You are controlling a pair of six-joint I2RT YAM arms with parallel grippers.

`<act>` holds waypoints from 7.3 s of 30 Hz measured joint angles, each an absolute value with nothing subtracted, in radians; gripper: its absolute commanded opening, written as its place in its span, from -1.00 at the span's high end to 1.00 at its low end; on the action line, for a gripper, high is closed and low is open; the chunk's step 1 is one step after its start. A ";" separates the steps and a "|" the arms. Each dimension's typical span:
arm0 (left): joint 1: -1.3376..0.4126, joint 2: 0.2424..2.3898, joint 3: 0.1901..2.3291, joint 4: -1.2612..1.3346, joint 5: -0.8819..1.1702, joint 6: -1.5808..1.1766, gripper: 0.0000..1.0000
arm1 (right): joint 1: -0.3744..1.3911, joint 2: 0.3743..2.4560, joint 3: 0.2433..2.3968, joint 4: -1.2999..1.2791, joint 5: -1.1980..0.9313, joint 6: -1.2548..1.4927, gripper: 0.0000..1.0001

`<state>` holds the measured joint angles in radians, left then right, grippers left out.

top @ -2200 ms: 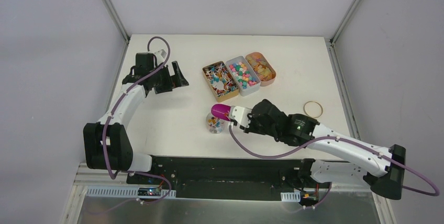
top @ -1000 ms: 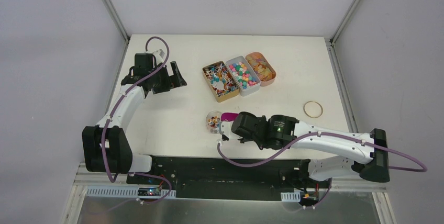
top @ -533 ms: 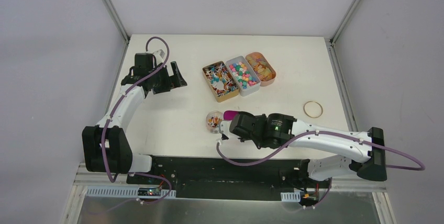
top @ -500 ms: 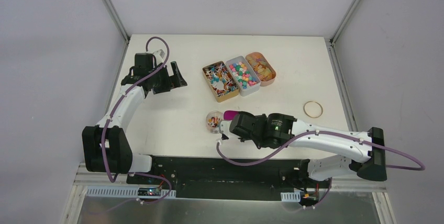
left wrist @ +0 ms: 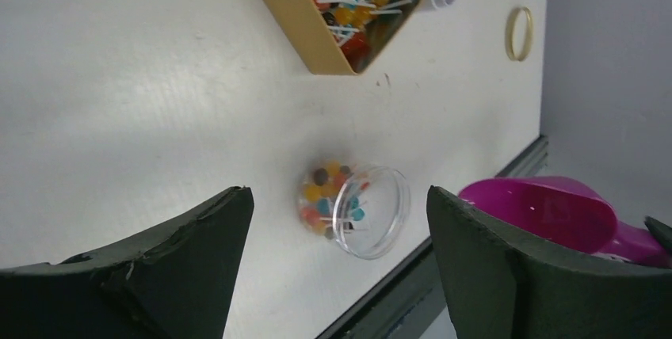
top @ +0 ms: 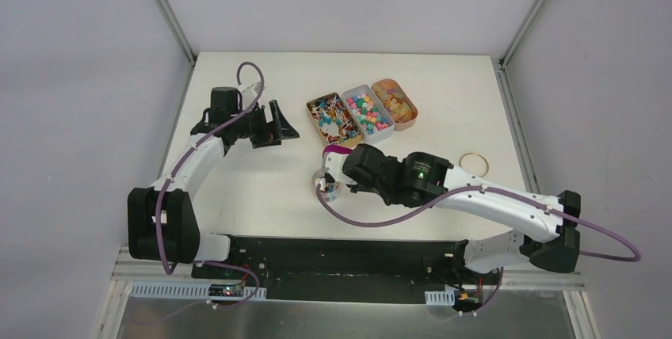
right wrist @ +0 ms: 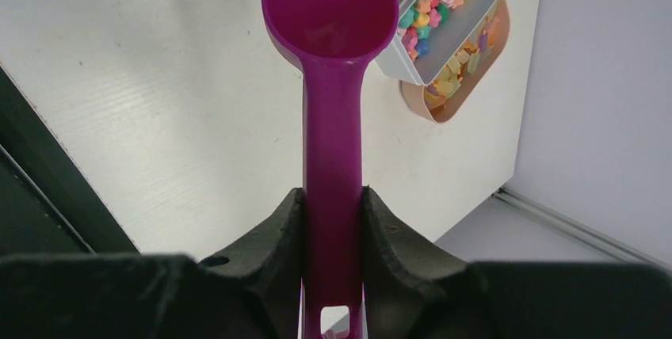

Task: Pack the candies
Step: Place the fake candies in the packing bottle, then scoop the fake candies from the storage box, then place the fake candies in the packing bottle.

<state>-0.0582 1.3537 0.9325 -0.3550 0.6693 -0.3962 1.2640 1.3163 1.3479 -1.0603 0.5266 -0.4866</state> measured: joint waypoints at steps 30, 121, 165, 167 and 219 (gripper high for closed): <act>-0.249 1.416 0.886 -0.112 0.819 -0.591 -0.36 | 1.070 1.291 1.374 -0.787 0.268 -0.280 1.00; -0.249 1.234 1.015 -0.427 0.359 -0.294 -0.98 | 0.632 1.963 1.640 -0.836 0.311 -0.187 1.00; -0.249 1.201 1.015 -0.427 0.286 -0.294 -0.98 | 0.572 1.481 1.047 -0.228 0.200 -0.243 1.00; -0.249 1.196 1.014 -0.428 0.270 -0.294 -0.98 | 0.572 1.447 1.028 -0.219 0.187 -0.284 1.00; -0.248 1.093 0.990 -0.443 0.068 -0.294 -0.98 | 1.117 1.250 1.118 -0.896 0.300 -0.709 1.00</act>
